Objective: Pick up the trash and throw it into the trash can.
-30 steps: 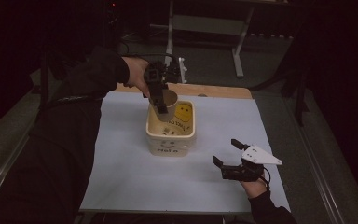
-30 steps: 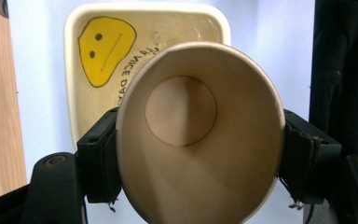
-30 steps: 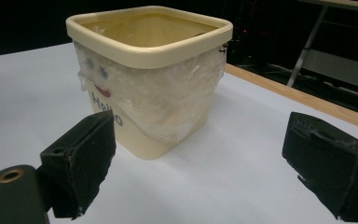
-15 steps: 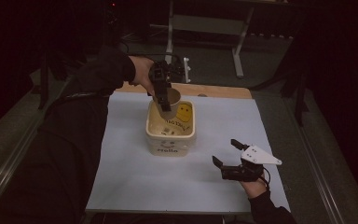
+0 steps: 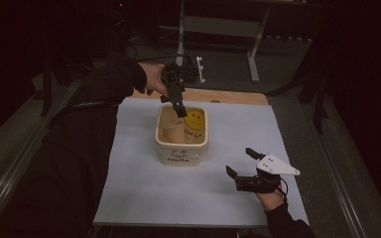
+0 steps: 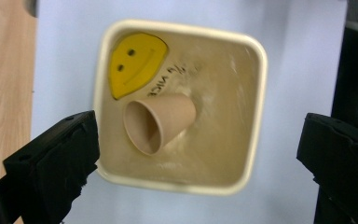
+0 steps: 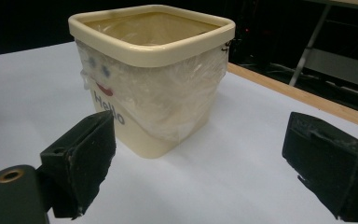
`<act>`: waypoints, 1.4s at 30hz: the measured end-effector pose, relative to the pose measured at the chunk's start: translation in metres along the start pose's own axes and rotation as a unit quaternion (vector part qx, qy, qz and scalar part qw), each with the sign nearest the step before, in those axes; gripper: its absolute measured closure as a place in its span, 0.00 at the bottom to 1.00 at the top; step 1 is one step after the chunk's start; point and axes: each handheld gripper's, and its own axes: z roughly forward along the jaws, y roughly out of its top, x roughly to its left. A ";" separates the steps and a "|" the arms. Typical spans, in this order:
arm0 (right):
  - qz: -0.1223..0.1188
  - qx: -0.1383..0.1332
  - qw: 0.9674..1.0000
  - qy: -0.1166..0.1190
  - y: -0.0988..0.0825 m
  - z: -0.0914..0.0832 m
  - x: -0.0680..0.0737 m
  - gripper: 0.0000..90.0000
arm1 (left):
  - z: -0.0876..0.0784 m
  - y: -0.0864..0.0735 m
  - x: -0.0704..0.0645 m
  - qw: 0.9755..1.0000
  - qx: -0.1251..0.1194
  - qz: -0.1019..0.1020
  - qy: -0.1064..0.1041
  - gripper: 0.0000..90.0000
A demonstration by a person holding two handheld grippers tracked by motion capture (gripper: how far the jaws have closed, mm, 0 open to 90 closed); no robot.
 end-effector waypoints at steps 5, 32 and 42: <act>-0.001 0.003 1.000 -0.001 0.000 0.001 0.001 0.11 | 0.001 -0.006 -0.001 1.000 -0.002 -0.003 0.005 0.00; -0.003 0.004 1.000 0.003 0.001 0.003 0.002 0.11 | 0.009 -0.041 -0.017 0.999 -0.021 -0.035 -0.022 0.00; -0.007 0.003 1.000 0.002 0.002 0.004 0.003 0.11 | 0.003 -0.080 -0.029 0.996 -0.057 -0.058 -0.025 0.00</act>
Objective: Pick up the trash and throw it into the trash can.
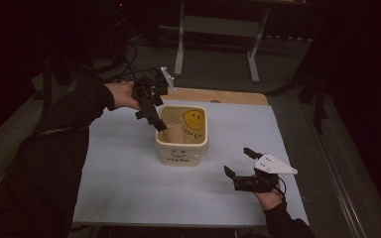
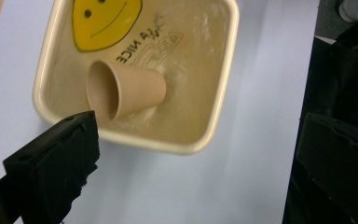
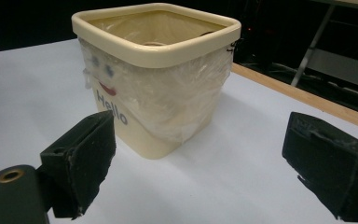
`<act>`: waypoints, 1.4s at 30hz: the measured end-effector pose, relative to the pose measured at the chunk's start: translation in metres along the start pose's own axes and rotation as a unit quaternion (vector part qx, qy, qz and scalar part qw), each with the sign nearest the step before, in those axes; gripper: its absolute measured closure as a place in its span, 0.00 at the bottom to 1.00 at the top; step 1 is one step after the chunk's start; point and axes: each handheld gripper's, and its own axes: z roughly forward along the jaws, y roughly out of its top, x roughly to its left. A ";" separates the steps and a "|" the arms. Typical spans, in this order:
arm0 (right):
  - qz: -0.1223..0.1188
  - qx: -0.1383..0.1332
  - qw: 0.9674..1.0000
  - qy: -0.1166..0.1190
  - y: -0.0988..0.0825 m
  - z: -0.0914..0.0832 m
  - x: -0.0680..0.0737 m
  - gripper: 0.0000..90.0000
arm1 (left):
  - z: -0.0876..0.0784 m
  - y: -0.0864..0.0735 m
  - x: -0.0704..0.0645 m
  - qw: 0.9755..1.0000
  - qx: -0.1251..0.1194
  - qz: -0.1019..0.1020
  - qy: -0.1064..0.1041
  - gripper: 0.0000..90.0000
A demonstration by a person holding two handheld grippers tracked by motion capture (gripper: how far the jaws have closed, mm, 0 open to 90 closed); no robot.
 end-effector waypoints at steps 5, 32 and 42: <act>0.000 0.000 1.000 0.000 0.000 0.000 0.000 0.11 | -0.006 -0.018 -0.003 1.000 -0.023 -0.013 -0.002 0.00; -0.001 0.001 1.000 0.000 0.001 0.000 0.000 0.11 | 0.004 -0.108 -0.026 0.995 -0.083 -0.054 -0.017 0.00; -0.002 0.001 1.000 0.000 0.001 0.000 0.000 0.11 | 0.024 -0.136 -0.038 0.992 -0.099 -0.068 -0.023 0.00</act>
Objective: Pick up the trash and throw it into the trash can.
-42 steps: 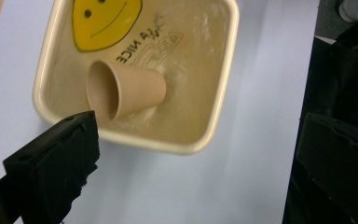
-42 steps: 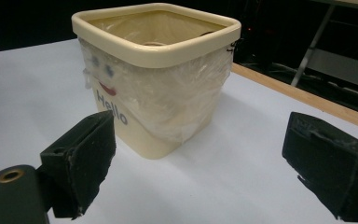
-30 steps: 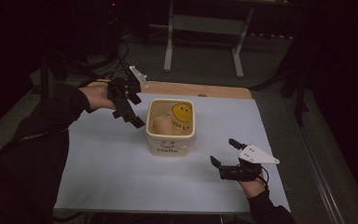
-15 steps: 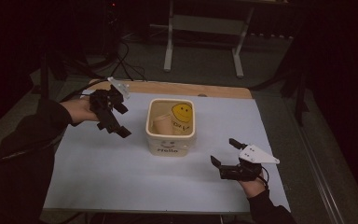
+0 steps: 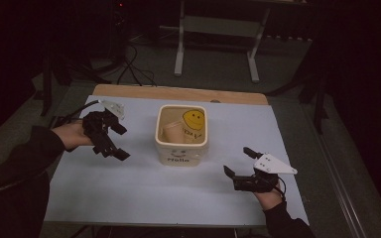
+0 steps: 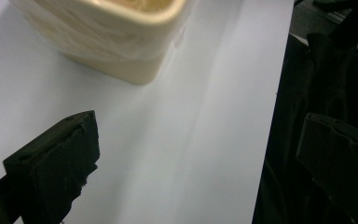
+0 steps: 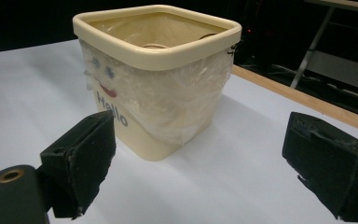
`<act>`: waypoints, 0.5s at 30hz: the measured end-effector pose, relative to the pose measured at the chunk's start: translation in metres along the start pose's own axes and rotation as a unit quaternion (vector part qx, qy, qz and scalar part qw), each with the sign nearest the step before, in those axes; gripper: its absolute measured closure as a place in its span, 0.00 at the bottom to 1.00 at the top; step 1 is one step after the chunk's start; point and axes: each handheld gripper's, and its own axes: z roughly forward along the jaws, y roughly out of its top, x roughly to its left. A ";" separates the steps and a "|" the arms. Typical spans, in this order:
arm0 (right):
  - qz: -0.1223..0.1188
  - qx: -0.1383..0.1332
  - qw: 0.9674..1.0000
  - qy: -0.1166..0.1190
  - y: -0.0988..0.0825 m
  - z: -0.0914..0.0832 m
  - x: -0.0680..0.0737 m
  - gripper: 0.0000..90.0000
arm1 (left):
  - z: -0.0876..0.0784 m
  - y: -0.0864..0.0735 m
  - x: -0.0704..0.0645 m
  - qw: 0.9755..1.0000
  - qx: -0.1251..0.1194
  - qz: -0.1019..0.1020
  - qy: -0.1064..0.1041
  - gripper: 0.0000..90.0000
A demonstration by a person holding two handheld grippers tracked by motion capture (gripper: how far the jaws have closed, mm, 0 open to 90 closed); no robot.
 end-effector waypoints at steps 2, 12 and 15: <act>0.001 0.001 1.000 0.001 0.000 0.000 0.000 0.11 | 0.004 -0.006 -0.002 1.000 0.000 0.001 -0.003 0.00; -0.001 0.002 1.000 0.000 0.000 0.001 0.000 0.11 | 0.018 -0.032 -0.016 0.999 -0.044 -0.007 -0.012 0.00; -0.002 0.003 1.000 0.001 0.000 0.001 0.000 0.11 | 0.027 -0.039 -0.021 0.999 -0.040 -0.005 -0.012 0.00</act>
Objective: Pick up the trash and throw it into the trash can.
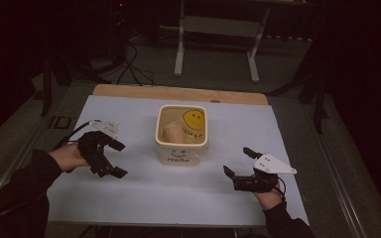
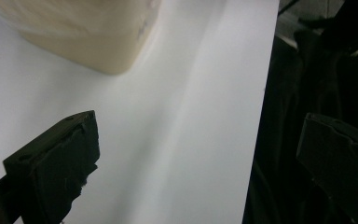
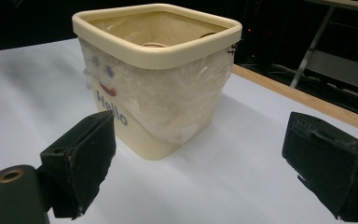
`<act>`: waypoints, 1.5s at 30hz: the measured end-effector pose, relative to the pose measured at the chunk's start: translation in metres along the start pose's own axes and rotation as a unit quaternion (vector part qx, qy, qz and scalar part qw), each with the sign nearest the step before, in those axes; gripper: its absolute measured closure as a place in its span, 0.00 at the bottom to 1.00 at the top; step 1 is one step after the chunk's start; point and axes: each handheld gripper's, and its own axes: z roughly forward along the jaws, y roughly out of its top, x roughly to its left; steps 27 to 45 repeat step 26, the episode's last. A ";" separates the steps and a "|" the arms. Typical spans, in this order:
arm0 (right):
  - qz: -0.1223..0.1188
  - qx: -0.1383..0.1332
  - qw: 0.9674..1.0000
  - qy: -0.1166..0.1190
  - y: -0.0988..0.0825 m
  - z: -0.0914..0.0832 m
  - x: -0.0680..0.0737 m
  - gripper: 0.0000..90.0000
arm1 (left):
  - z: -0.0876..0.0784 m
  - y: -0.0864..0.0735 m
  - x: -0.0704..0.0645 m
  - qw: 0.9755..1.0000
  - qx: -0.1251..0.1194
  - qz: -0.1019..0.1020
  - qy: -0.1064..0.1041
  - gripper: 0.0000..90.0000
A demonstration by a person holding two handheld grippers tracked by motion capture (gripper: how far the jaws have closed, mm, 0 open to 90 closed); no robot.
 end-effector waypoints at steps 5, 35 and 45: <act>-0.001 0.000 1.000 0.000 0.000 0.000 0.000 0.11 | 0.010 -0.012 -0.004 1.000 -0.014 -0.005 -0.013 0.00; -0.003 0.000 1.000 -0.004 -0.001 0.000 -0.001 0.11 | 0.035 -0.047 -0.018 0.999 -0.032 -0.019 -0.026 0.00; -0.003 0.000 1.000 -0.004 -0.001 0.000 -0.001 0.11 | 0.035 -0.047 -0.018 0.999 -0.032 -0.019 -0.026 0.00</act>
